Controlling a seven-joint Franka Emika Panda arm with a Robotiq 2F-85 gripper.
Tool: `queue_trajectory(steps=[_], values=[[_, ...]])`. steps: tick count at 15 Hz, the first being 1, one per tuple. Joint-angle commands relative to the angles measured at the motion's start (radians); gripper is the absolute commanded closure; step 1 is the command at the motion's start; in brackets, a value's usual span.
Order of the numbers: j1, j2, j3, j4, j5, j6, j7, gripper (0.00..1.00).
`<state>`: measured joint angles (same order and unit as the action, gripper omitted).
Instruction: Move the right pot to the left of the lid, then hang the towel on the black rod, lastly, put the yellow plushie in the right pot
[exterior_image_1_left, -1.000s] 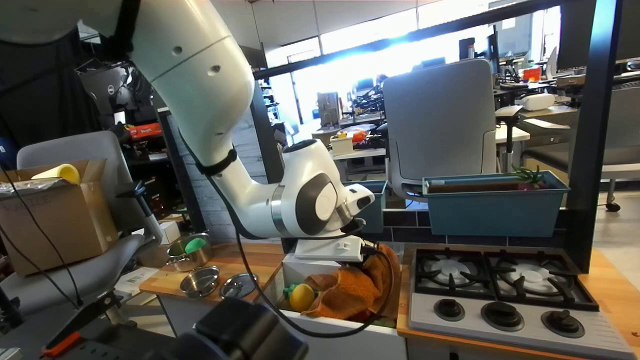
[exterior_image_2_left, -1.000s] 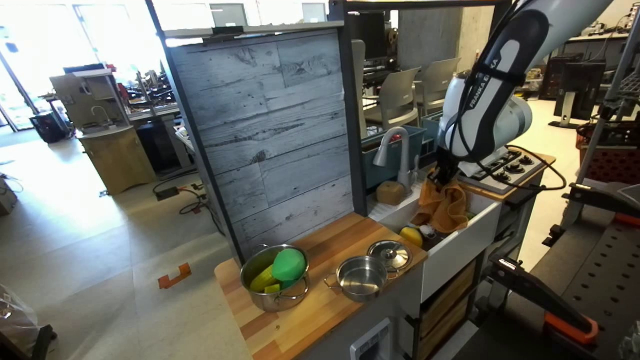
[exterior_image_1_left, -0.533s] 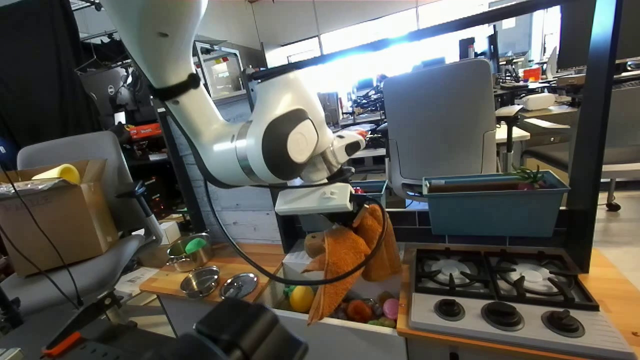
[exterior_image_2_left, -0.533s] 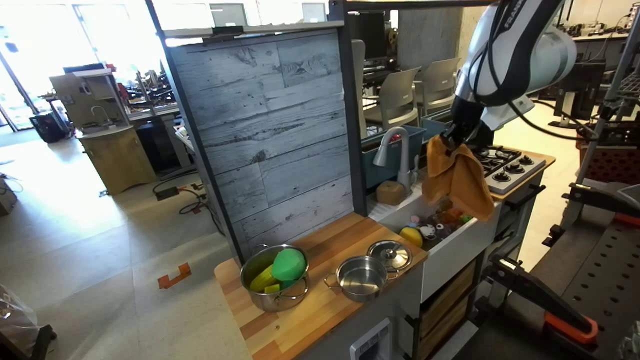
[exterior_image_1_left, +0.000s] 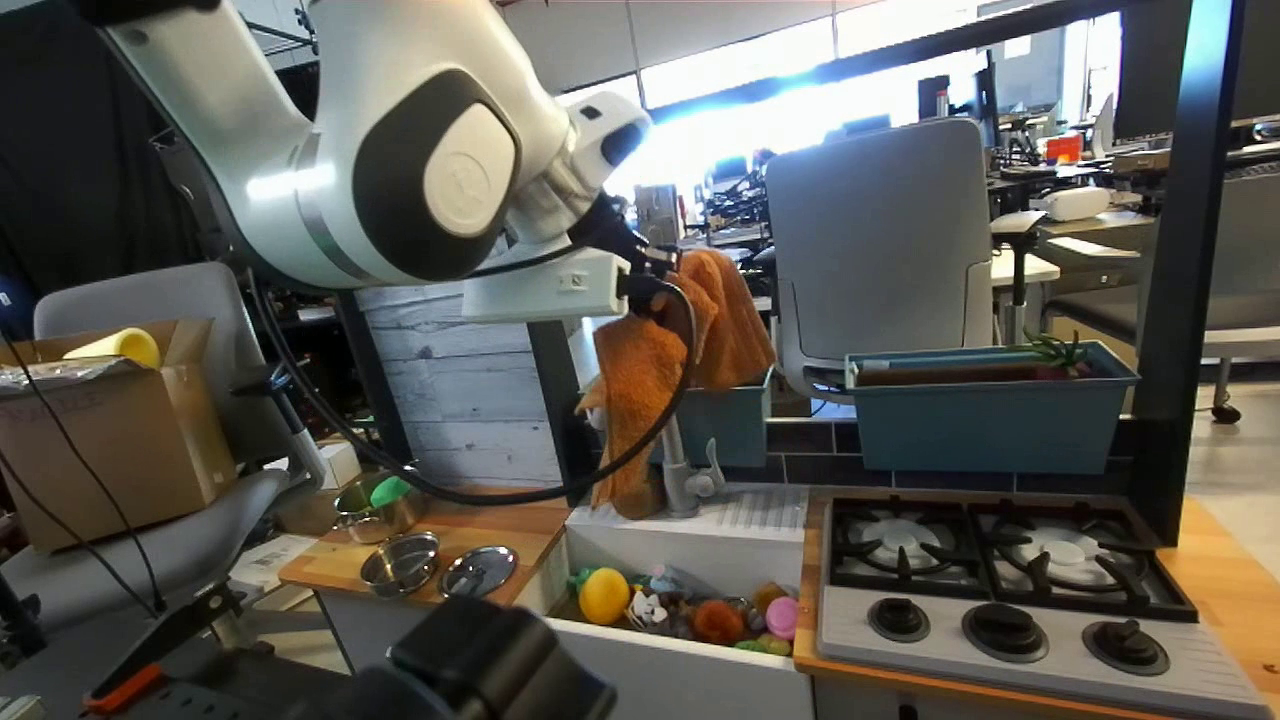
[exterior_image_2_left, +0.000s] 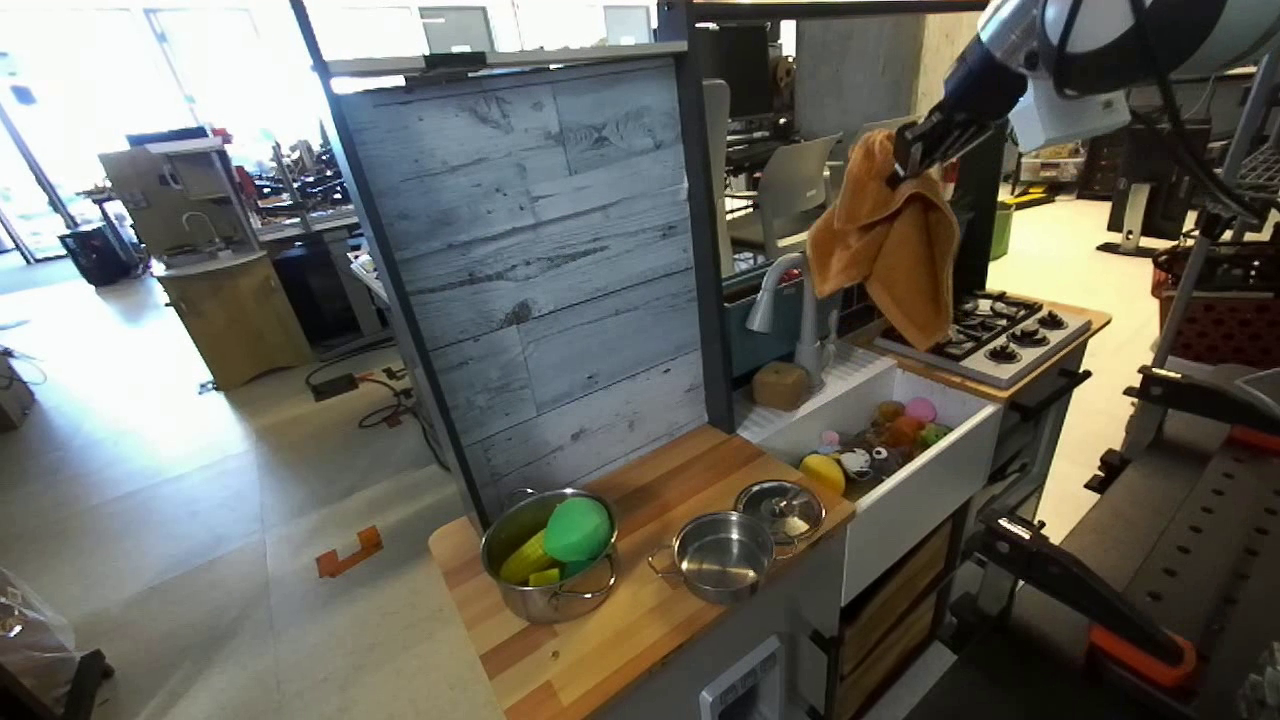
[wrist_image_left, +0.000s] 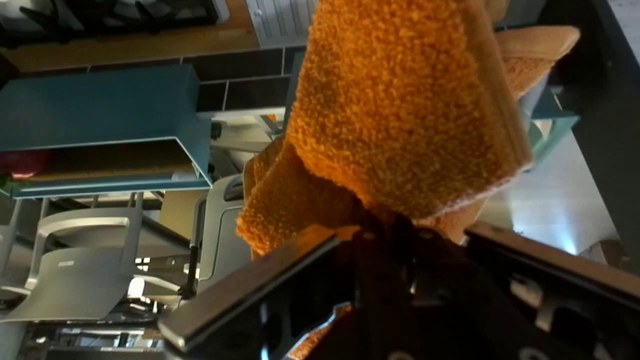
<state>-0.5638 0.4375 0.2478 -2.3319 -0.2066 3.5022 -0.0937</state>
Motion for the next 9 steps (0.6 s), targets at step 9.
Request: queue_trajectory(steps=[9], values=[[-0.208,-0.269,0.224,-0.187,-0.052,0.187,0.319,0.98]])
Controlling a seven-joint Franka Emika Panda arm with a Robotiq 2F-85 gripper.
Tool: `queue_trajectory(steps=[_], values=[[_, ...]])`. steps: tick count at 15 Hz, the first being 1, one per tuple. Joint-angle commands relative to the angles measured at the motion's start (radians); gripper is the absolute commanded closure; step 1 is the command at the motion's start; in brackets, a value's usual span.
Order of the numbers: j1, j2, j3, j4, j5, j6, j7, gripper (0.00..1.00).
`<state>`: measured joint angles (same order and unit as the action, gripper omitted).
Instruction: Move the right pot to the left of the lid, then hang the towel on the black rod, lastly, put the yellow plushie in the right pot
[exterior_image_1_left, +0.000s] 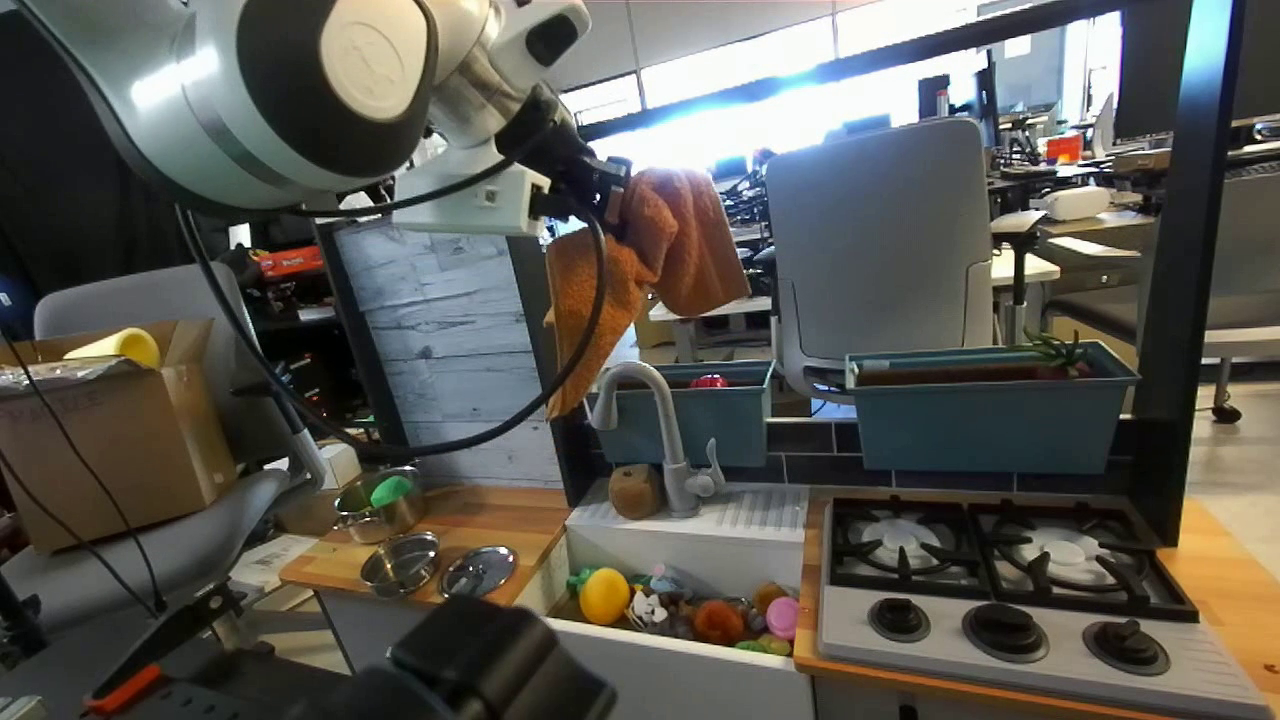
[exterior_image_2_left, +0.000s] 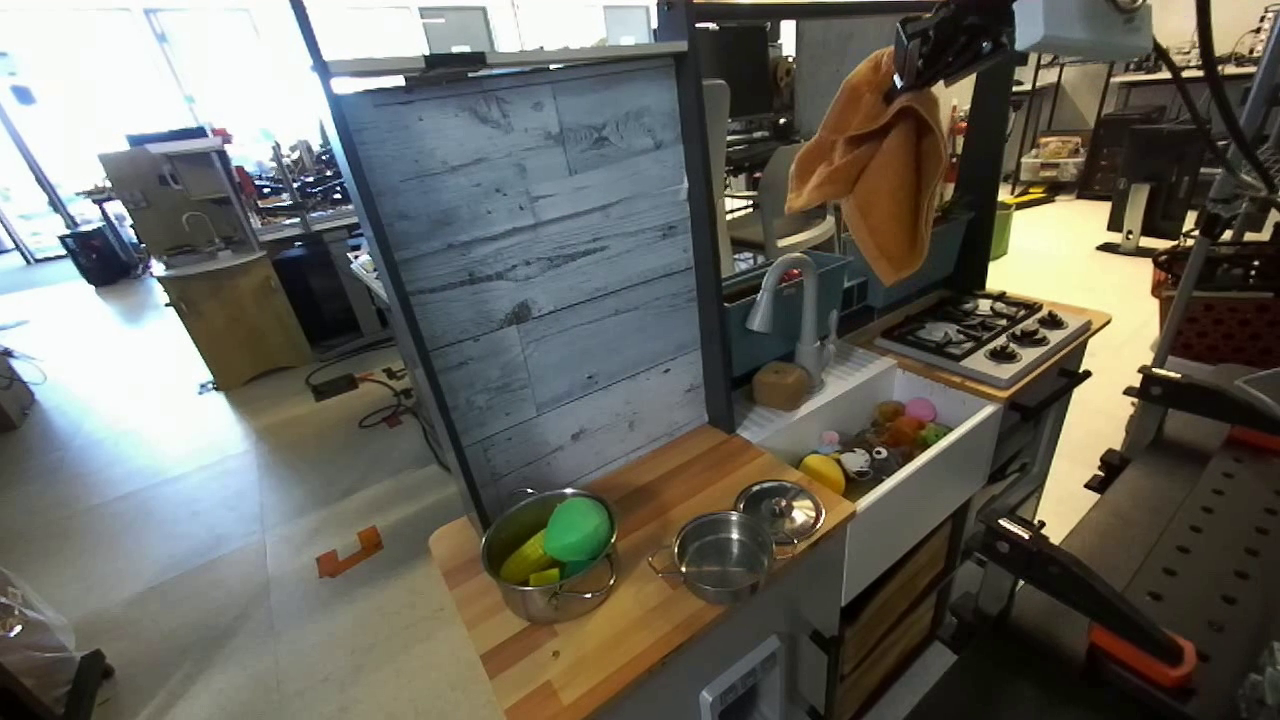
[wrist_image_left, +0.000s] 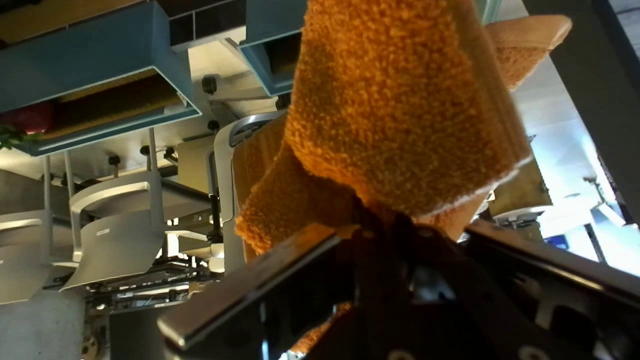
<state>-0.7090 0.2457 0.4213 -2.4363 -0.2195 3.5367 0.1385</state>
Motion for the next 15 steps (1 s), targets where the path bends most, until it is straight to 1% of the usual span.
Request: queue_trajectory(steps=[1,4,6,8,11,12,13,14,15], values=[[-0.078,-0.103,0.063,-0.093,-0.054,0.155,0.116,0.98],[-0.099,-0.205,0.084,-0.126,-0.079,0.152,0.223,0.98],[-0.089,-0.261,0.077,-0.13,-0.075,0.143,0.278,0.98],[-0.077,-0.305,0.066,-0.115,-0.057,0.127,0.322,0.98],[-0.076,-0.326,0.069,-0.041,-0.006,0.093,0.341,0.98],[0.128,-0.318,-0.112,-0.016,0.095,0.08,0.259,0.98],[0.166,-0.308,-0.149,0.017,0.131,0.076,0.244,0.98],[0.032,-0.299,-0.021,0.063,0.127,0.077,0.274,0.98],[0.06,-0.28,-0.042,0.106,0.168,0.076,0.251,0.98]])
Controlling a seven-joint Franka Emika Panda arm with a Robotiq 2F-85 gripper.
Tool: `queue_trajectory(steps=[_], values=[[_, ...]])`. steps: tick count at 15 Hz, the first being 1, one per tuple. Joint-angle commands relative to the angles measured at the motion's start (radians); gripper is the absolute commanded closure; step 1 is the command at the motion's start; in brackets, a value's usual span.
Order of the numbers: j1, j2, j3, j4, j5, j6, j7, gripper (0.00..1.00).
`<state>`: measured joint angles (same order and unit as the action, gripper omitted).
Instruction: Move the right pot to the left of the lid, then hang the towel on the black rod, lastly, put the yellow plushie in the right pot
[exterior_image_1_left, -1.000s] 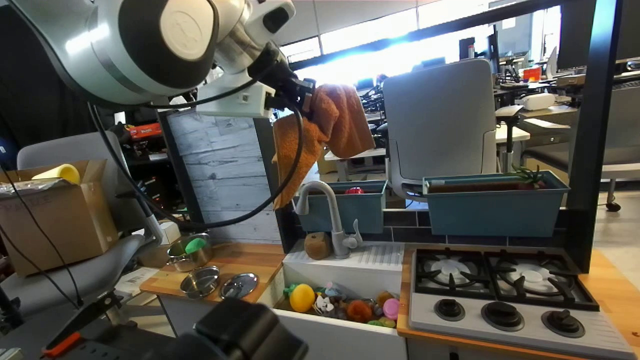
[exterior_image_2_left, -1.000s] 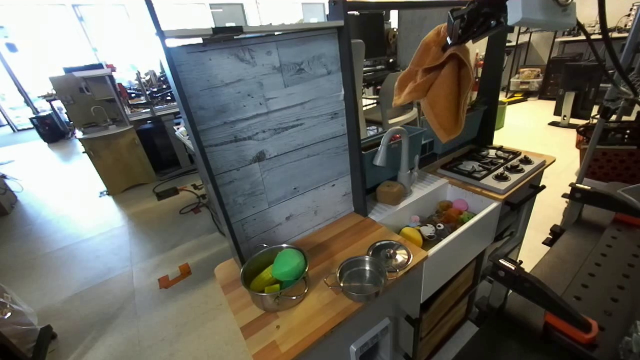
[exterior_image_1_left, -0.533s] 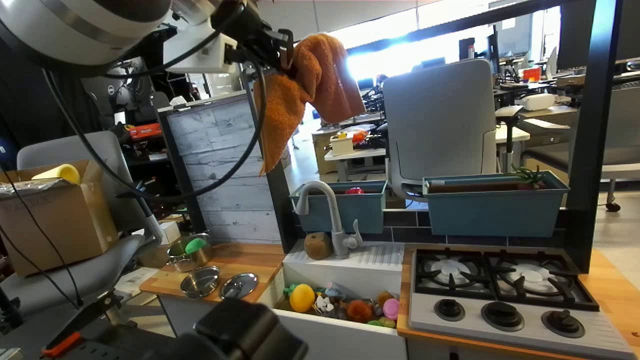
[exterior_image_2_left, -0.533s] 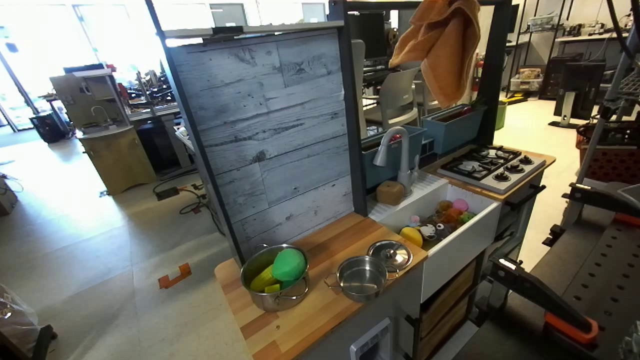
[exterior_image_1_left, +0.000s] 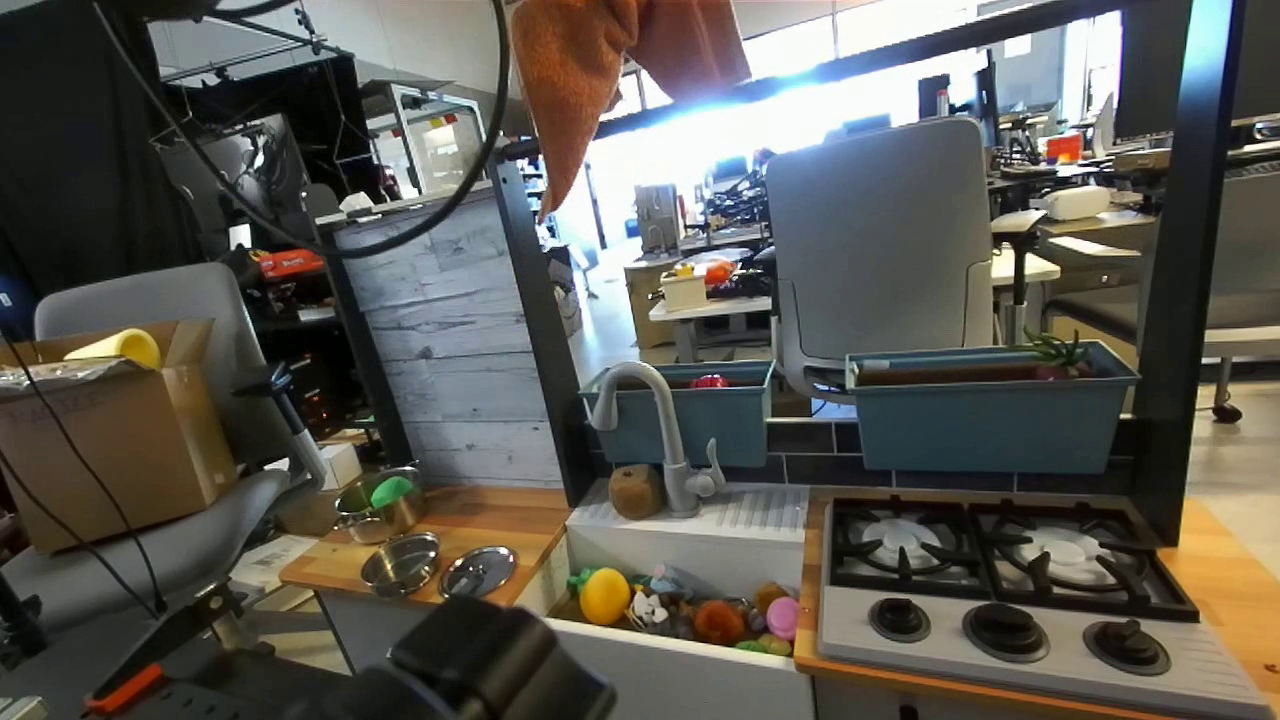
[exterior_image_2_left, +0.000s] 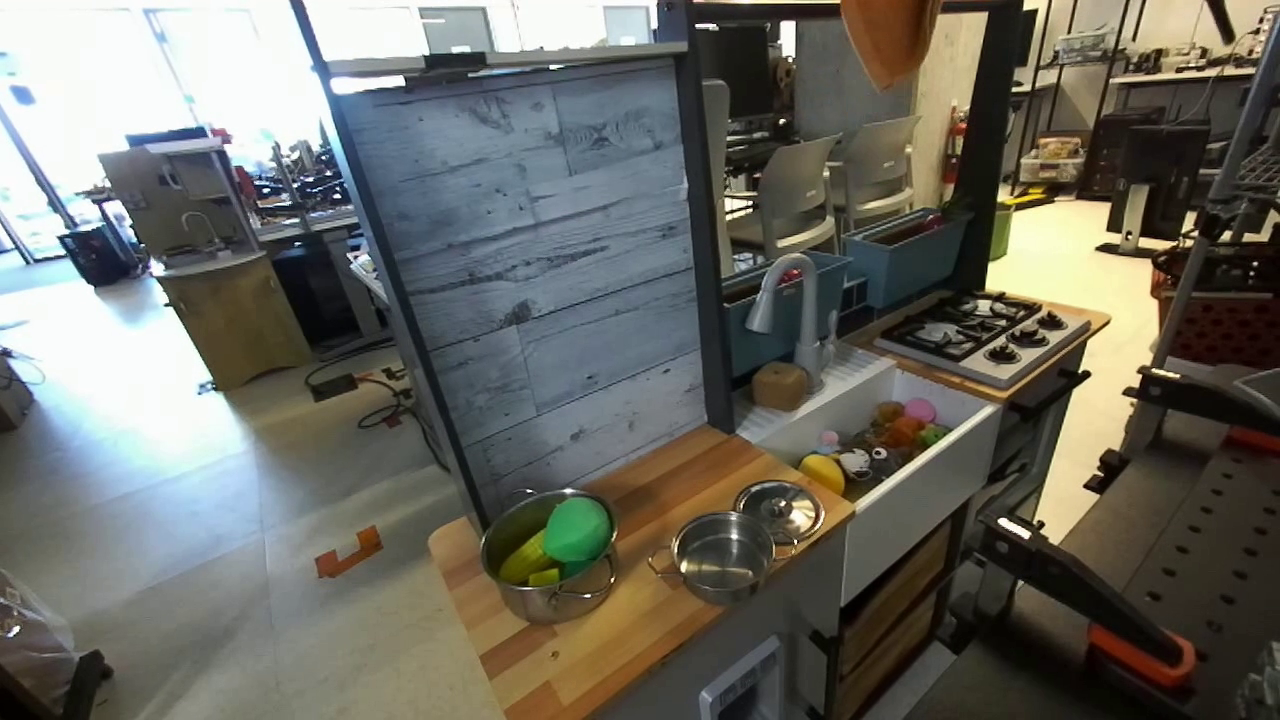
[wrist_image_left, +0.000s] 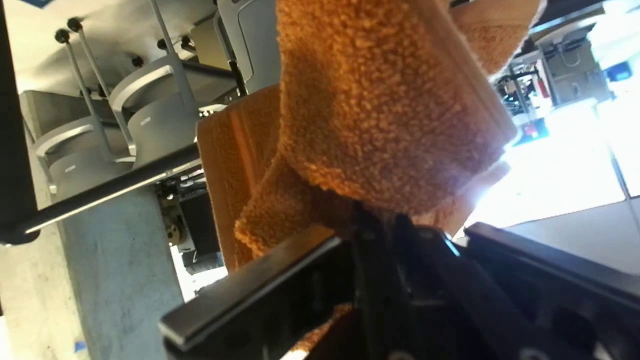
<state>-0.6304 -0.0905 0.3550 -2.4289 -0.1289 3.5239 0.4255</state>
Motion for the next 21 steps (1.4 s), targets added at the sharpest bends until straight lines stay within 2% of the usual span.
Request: queue_trajectory(steps=[1,4,6,8,9,10,11,12,14,18,21], values=[[-0.026,0.077,0.034,0.145,0.107,0.09,-0.051,0.98],[-0.027,0.135,0.055,0.259,0.212,0.114,-0.117,0.98],[-0.007,0.208,0.057,0.333,0.267,0.156,-0.175,0.98],[0.024,0.283,0.048,0.396,0.29,0.142,-0.231,0.98],[0.185,0.326,-0.12,0.431,0.249,0.122,-0.203,0.98],[0.217,0.368,-0.146,0.462,0.249,0.102,-0.208,0.98],[0.162,0.416,-0.076,0.498,0.278,0.077,-0.246,0.98],[0.197,0.458,-0.105,0.532,0.265,0.048,-0.239,0.98],[0.218,0.521,-0.113,0.575,0.253,0.021,-0.24,0.98],[0.219,0.608,-0.097,0.645,0.221,0.003,-0.241,0.98],[0.187,0.63,-0.06,0.662,0.177,-0.028,-0.237,0.98]])
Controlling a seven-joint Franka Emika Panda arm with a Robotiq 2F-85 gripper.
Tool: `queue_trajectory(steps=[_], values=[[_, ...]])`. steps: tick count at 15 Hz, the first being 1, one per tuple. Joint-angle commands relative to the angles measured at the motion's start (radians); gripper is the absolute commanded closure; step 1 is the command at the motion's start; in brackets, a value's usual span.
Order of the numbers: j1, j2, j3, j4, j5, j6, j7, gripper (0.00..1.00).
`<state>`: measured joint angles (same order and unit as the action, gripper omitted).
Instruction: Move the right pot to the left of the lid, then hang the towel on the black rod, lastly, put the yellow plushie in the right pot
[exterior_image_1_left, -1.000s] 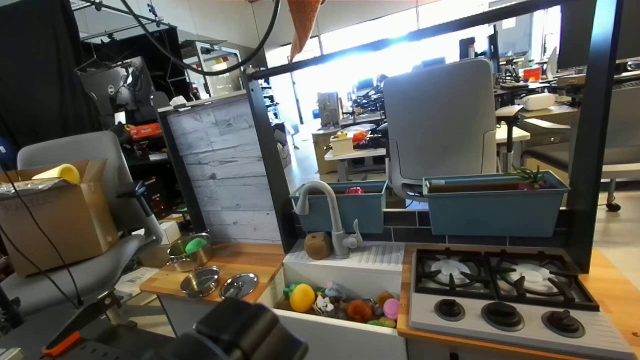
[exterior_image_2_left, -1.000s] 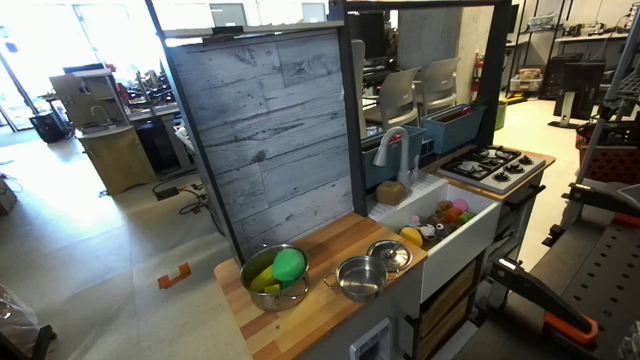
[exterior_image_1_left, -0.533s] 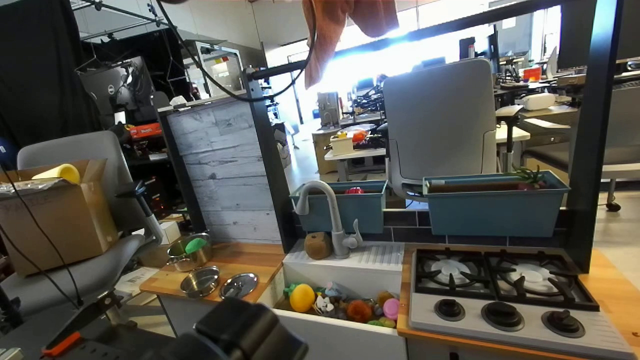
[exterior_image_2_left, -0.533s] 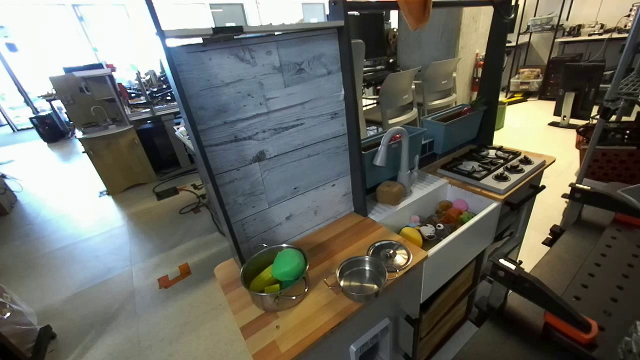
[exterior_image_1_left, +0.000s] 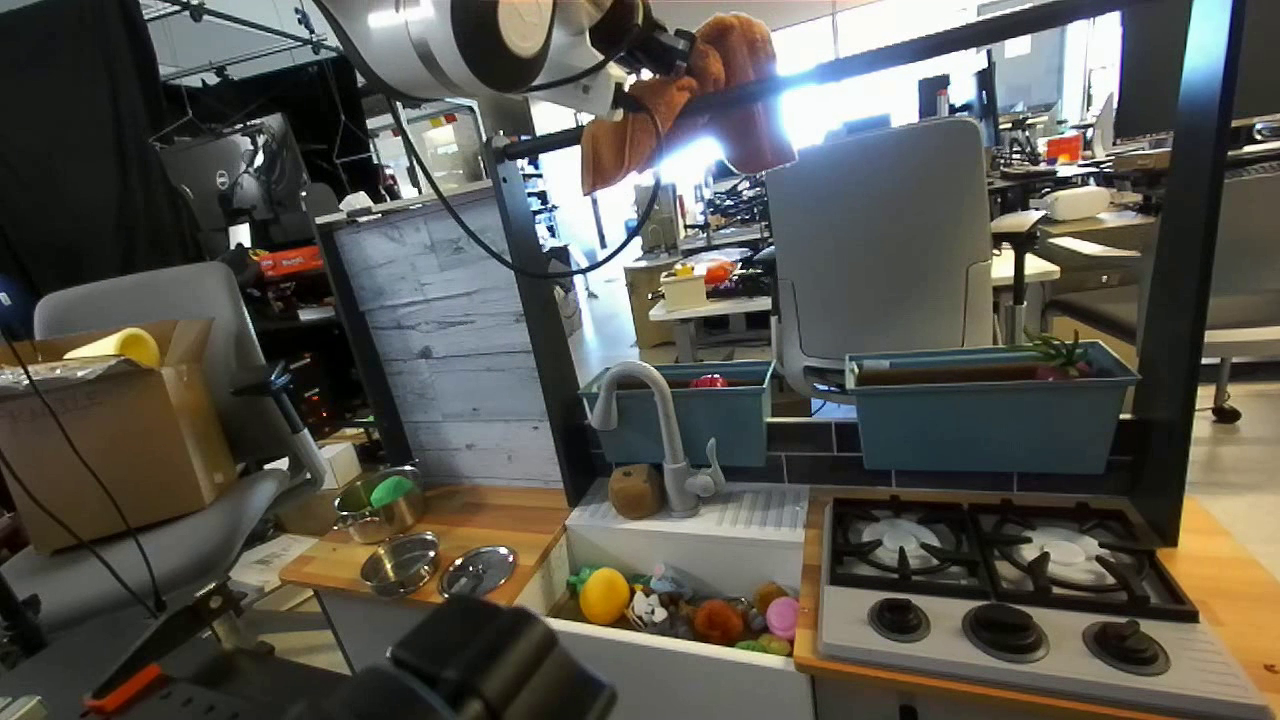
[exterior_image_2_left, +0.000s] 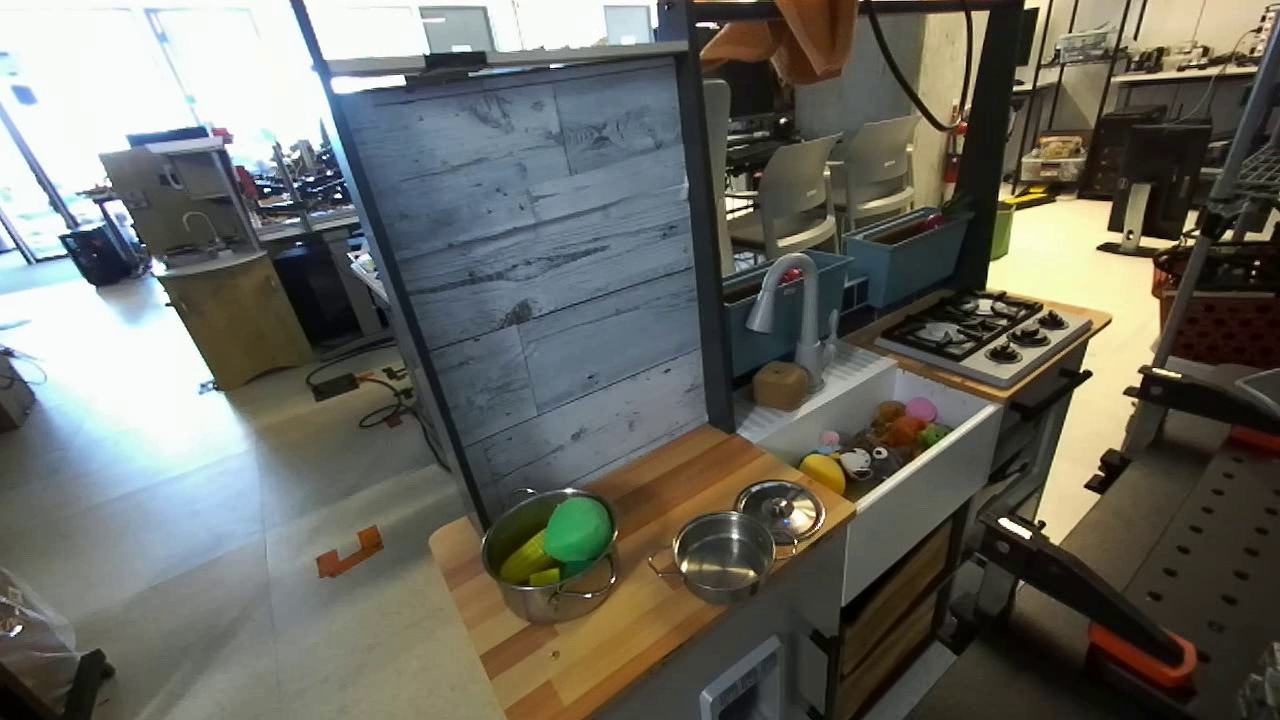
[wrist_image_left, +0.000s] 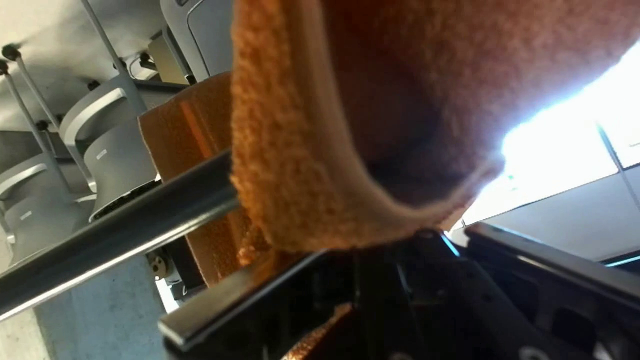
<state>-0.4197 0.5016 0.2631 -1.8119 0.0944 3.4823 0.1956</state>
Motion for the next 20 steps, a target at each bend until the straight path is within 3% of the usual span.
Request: queue_trajectory(steps=[1,4,10,17,18,20], values=[[-0.047,0.037,0.057,0.037,-0.078,-0.005,-0.005,0.98],[-0.151,0.027,0.164,-0.023,-0.208,-0.008,0.001,0.98],[-0.441,0.029,0.419,-0.165,-0.532,-0.036,-0.003,0.98],[-0.586,0.041,0.525,-0.194,-0.686,-0.053,0.004,0.98],[-0.599,0.041,0.535,-0.197,-0.693,-0.059,0.008,0.7],[-0.623,0.042,0.553,-0.202,-0.706,-0.066,0.011,0.61]])
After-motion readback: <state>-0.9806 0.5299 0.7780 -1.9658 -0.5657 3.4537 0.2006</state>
